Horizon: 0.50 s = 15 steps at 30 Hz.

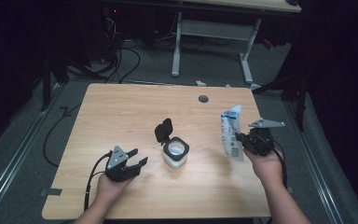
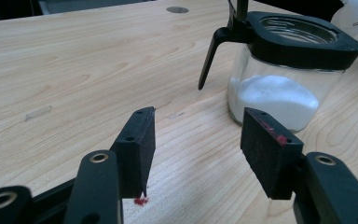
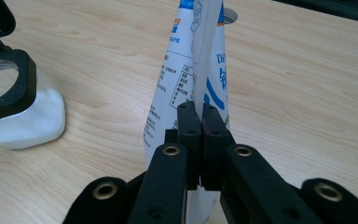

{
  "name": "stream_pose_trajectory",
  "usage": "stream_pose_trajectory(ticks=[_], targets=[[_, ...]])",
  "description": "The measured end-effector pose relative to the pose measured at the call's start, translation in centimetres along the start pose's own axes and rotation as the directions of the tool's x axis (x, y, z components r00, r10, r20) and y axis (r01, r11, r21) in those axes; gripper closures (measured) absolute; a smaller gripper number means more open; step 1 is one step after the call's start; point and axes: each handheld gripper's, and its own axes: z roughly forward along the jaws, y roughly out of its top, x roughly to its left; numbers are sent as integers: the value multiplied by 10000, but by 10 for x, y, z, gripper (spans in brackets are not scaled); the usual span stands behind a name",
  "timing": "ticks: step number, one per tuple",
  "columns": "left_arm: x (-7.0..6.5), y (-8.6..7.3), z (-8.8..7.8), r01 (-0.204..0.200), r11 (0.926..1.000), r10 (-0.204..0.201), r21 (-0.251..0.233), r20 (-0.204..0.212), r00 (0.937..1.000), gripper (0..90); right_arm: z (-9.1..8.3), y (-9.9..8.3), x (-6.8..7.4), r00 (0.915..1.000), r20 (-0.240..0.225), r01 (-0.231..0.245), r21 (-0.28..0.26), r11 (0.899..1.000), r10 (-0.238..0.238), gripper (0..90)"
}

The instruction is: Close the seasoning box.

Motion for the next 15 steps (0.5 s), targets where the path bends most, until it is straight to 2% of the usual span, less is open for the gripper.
stream_pose_trajectory(ticks=[4,11,15], targets=[[1,1,-1,11,10000,-12,-40,-60,10000,458,-2,-9,-5,9993,-94,-370,-468,9982,366,891],[3,0,-3,-116,9999,116,-25,34,9999,447,-3,-20,-9,9984,-210,-549,-1012,9934,530,891],[3,-2,-5,-304,9994,304,179,-23,9995,447,-3,-25,-10,9982,-235,-584,-1276,9901,559,891]])
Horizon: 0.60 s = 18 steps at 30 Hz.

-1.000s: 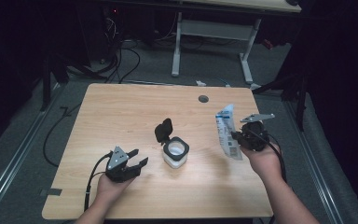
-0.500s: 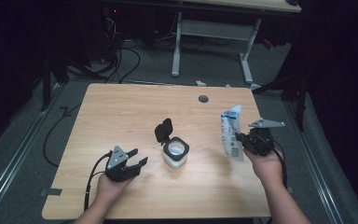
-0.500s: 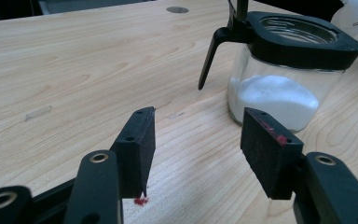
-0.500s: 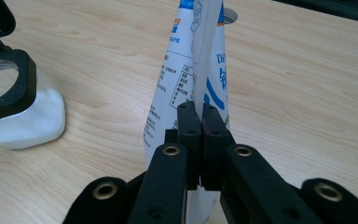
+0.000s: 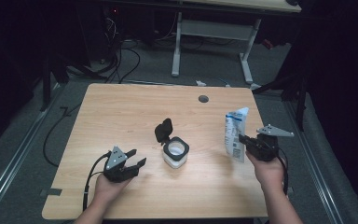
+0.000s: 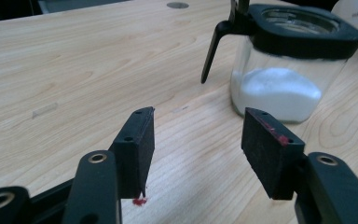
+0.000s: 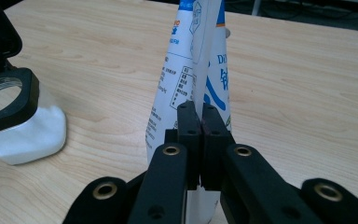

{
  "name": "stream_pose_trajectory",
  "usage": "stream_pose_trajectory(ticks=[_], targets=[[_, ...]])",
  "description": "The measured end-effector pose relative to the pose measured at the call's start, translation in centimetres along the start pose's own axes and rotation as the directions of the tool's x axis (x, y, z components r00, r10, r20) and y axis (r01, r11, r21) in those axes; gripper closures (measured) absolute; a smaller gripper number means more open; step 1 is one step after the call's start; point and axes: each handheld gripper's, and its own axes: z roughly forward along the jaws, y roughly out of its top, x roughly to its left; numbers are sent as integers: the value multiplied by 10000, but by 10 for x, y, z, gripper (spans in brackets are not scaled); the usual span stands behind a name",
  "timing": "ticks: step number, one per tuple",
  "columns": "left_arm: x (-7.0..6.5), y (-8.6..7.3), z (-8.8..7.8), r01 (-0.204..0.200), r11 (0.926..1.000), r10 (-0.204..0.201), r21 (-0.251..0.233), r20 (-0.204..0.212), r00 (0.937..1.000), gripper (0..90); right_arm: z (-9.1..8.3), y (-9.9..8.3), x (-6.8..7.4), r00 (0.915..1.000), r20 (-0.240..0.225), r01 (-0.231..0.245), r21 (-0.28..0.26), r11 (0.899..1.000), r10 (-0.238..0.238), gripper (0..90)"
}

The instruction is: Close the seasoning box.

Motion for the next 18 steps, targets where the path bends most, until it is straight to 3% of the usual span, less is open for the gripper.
stream_pose_trajectory(ticks=[12,18], targets=[[4,-1,-5,75,10000,-75,-4,-68,9999,443,4,-17,3,9996,-192,164,-1255,9920,-190,891],[7,-3,-8,-61,9999,59,84,169,9998,435,9,-27,2,9997,-232,22,-1786,9839,-65,891]])
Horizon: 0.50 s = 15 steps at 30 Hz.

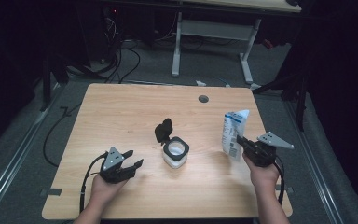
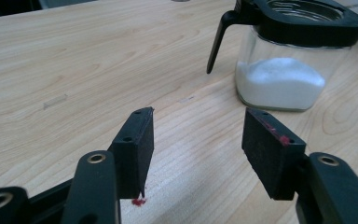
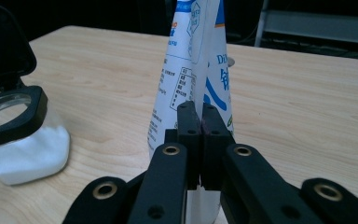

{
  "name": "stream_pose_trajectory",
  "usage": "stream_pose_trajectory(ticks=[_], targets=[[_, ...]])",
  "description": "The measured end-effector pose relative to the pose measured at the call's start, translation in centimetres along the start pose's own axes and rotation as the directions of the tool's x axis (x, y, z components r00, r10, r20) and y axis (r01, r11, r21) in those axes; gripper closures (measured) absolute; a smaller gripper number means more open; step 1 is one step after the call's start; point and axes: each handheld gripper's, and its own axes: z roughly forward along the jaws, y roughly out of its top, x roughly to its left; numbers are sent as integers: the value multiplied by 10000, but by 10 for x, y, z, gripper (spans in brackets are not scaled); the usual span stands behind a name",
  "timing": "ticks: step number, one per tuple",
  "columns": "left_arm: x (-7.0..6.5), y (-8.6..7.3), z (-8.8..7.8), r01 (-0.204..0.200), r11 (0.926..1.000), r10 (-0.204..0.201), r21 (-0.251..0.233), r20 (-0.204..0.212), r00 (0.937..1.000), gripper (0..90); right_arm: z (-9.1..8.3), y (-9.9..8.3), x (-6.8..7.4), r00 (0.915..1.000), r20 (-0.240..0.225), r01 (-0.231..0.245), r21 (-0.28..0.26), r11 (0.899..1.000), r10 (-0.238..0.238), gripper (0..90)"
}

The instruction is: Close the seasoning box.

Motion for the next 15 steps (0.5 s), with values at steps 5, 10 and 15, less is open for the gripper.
stream_pose_trajectory(ticks=[5,10,15], targets=[[3,-1,-9,-129,9995,123,-292,-203,9997,417,3,-11,1,9998,156,103,-544,9985,-95,890],[8,-4,-15,135,9991,-150,-400,-377,9992,413,4,-18,0,9997,207,120,-749,9971,-105,890],[11,-7,-19,347,9984,-373,-443,-573,9977,411,-3,-27,-3,9991,304,343,-1209,9921,-309,890]])
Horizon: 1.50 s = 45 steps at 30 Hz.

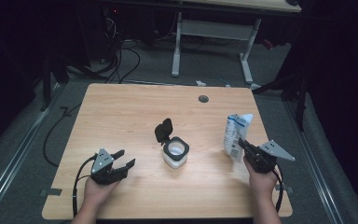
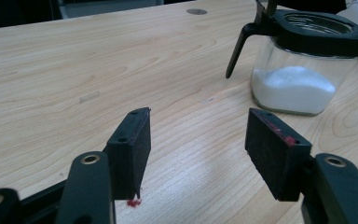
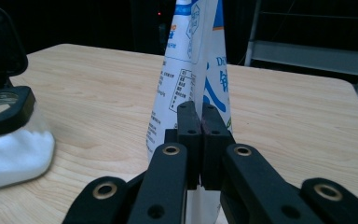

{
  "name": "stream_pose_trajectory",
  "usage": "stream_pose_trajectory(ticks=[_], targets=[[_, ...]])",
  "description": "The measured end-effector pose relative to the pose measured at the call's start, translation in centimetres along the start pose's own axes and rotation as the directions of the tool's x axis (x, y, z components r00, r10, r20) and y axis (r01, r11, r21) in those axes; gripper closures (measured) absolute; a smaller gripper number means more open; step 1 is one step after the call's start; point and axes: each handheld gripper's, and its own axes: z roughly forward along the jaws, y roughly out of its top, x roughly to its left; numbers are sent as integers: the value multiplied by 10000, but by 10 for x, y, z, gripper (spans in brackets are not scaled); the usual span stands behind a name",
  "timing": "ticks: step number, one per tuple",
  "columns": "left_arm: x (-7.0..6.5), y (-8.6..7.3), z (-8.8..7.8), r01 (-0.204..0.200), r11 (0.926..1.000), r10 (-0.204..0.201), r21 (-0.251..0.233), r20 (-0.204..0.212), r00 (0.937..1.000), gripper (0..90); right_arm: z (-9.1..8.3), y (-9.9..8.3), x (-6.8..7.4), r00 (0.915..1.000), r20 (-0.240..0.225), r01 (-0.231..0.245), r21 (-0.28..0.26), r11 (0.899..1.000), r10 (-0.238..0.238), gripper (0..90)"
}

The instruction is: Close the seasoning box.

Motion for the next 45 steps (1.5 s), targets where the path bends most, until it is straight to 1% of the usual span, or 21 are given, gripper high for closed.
stream_pose_trajectory(ticks=[3,7,11,14,18,19,20,25,27,45], targets=[[0,0,0,26,10000,-26,-15,-46,10000,411,2,-3,-1,10000,-25,-88,13,10000,88,891],[-1,0,0,-16,10000,16,-22,-46,10000,411,7,-5,-2,10000,-66,-51,100,9999,52,891],[1,0,0,30,10000,-30,10,-14,10000,409,11,-6,-1,10000,-58,-55,169,9998,56,890],[1,0,-1,42,10000,-42,44,16,10000,409,15,-9,-3,10000,-76,-62,256,9997,64,890],[2,0,-1,69,10000,-70,30,39,10000,405,16,-10,-4,10000,-87,-26,235,9997,28,889],[2,0,-1,62,10000,-62,31,38,10000,403,17,-13,-4,10000,-14,-26,245,9997,26,888],[2,0,-1,69,9999,-69,97,77,9999,400,16,-14,-5,9999,-35,-101,224,9997,102,887],[1,0,0,53,9999,-54,120,103,9999,398,13,-18,-7,10000,16,-75,195,9998,75,879],[1,0,0,28,10000,-29,90,128,9999,397,11,-19,-6,9999,110,19,253,9997,-22,859],[2,0,-1,85,10000,-85,8,157,9998,397,5,-23,-1,9998,151,157,367,9992,-162,809]])
